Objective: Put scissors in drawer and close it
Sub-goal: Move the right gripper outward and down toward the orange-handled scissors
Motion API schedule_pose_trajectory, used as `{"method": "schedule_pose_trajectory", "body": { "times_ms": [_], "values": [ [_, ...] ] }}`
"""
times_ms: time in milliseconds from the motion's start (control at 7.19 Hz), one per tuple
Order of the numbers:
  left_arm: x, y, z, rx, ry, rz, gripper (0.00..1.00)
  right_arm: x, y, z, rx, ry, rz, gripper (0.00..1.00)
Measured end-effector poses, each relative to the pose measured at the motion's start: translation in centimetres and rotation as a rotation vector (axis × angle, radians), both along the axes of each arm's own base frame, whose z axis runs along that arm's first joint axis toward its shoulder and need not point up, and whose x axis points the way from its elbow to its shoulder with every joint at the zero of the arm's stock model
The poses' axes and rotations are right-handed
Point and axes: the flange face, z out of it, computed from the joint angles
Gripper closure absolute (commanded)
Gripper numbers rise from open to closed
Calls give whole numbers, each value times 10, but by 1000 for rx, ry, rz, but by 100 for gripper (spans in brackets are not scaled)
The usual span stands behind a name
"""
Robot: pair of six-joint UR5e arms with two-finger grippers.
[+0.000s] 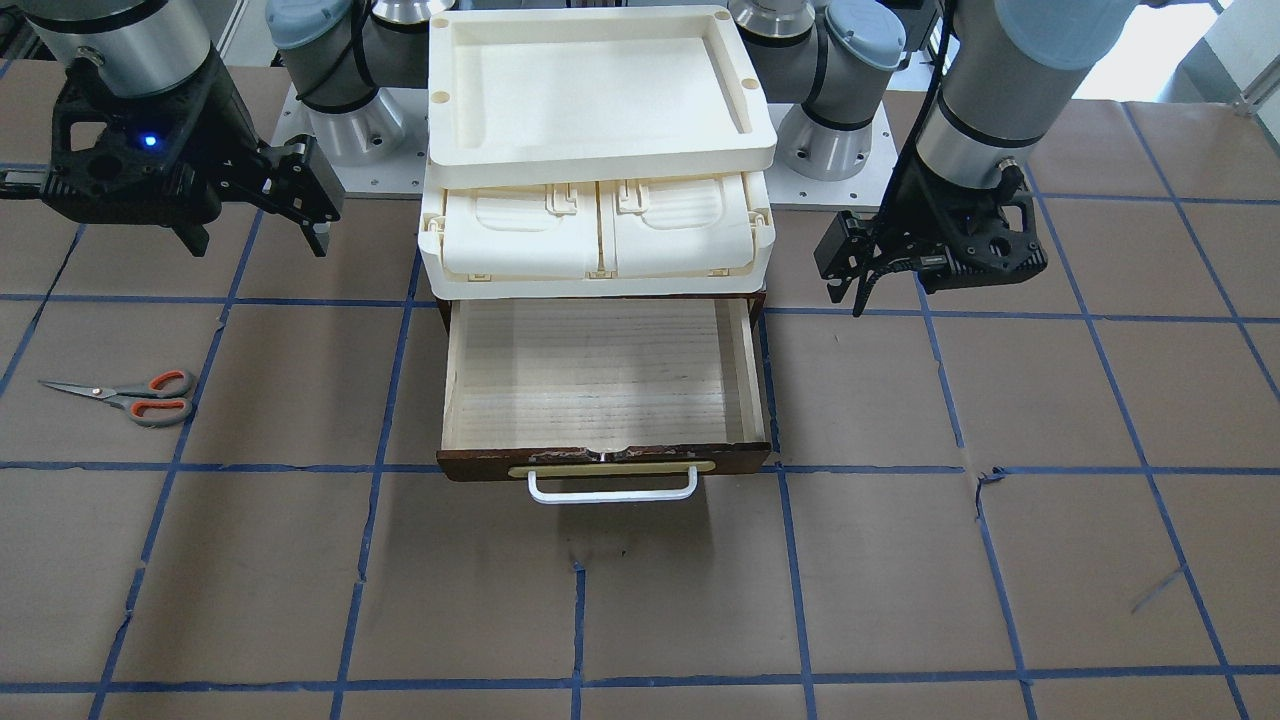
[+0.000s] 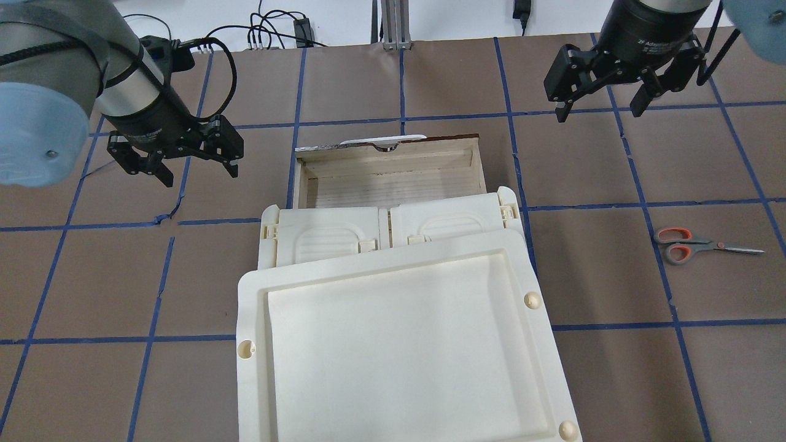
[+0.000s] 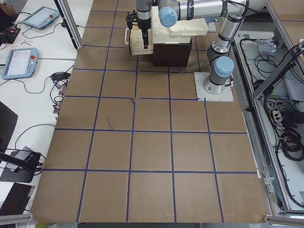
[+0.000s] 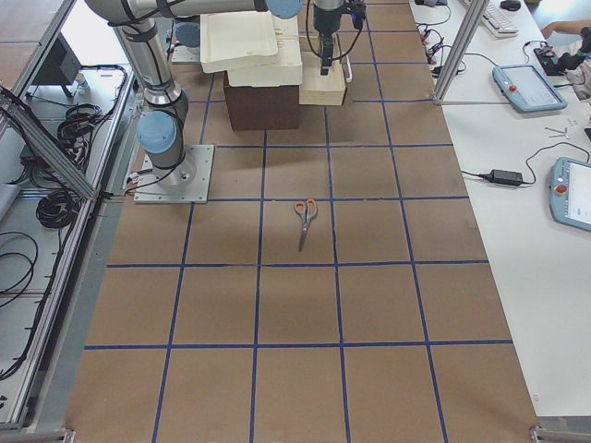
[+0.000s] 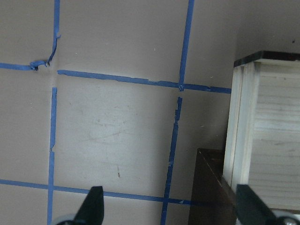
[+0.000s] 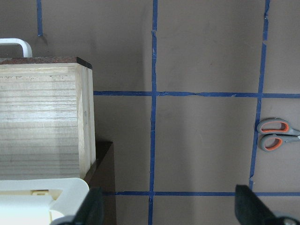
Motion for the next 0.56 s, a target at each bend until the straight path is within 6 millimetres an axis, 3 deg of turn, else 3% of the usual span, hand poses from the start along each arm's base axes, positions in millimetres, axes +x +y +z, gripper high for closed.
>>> {"method": "schedule_pose_trajectory", "body": {
  "times_ms": [417,556],
  "values": [
    [1,0,0,-2,-1,0,0,-6,-2,-3,6,4,96,0],
    [1,0,1,-2,-1,0,0,-26,-7,-7,14,4,180,0]
  ]
}}
